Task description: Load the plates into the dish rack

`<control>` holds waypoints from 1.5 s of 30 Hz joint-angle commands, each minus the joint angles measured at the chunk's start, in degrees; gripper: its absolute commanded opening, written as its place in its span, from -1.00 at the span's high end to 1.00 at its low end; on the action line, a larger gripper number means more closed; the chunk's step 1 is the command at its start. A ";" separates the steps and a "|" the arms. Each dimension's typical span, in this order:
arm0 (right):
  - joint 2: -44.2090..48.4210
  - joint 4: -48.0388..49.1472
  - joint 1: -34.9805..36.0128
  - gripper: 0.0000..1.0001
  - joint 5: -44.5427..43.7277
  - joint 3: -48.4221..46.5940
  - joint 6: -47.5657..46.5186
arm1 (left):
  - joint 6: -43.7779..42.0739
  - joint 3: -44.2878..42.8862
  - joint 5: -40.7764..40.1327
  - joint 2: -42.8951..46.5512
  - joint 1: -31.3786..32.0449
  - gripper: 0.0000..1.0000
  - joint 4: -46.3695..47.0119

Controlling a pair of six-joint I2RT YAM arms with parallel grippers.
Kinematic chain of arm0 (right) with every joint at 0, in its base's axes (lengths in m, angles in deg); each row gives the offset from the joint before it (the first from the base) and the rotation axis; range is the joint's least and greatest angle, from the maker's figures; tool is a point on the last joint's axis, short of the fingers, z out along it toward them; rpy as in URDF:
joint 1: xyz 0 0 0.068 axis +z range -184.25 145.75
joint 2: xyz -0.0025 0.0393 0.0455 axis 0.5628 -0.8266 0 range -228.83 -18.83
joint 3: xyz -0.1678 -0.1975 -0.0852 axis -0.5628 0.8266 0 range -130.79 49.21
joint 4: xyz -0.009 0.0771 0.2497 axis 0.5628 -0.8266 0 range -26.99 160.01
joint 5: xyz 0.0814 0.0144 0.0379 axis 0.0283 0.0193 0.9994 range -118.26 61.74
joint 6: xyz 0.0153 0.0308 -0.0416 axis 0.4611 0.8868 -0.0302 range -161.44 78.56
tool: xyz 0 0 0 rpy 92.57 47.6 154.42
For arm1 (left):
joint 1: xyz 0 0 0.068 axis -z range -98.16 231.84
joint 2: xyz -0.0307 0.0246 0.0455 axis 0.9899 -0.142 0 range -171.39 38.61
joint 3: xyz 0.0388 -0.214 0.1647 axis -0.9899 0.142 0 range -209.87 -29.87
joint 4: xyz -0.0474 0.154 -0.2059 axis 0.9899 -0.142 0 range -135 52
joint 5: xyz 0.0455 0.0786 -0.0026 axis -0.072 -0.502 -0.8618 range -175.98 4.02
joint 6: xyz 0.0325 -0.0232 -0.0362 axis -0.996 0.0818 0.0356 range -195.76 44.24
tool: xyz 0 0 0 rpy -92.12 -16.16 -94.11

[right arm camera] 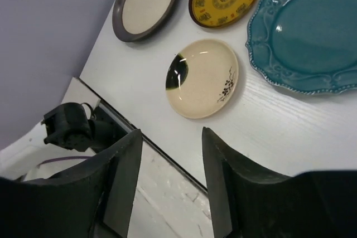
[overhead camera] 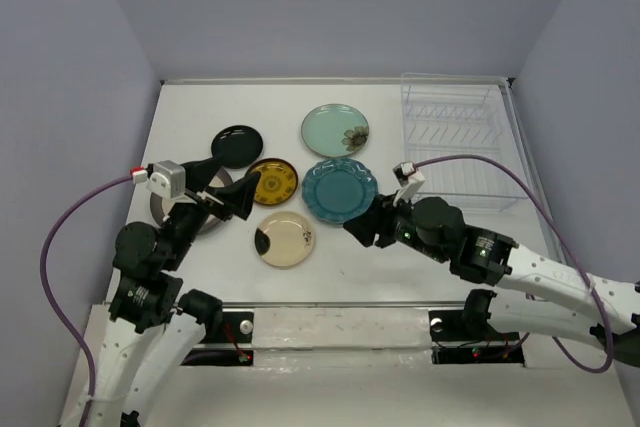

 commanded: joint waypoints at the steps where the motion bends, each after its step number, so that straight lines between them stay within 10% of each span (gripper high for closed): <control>1: 0.12 3.48 0.25 0.26 -1.19 0.87 4.02 | -1.33 0.37 -0.75 -0.34 0.35 -0.98 2.60; 7: -2.59 7.70 0.25 0.58 -0.24 4.74 6.66 | -1.68 0.19 -1.98 -1.92 0.35 -0.98 1.98; 13: -14.17 10.15 0.25 -0.43 4.32 4.04 3.85 | -1.77 0.45 -2.42 -2.89 0.35 -0.98 1.90; 17: -19.98 14.18 0.25 -0.65 5.21 4.74 4.11 | -1.86 0.45 -2.16 -3.16 0.35 -0.98 1.90; 45: -55.15 44.88 -4.41 0.17 11.80 6.50 22.21 | -1.07 0.19 0.13 -3.16 0.35 -0.98 2.16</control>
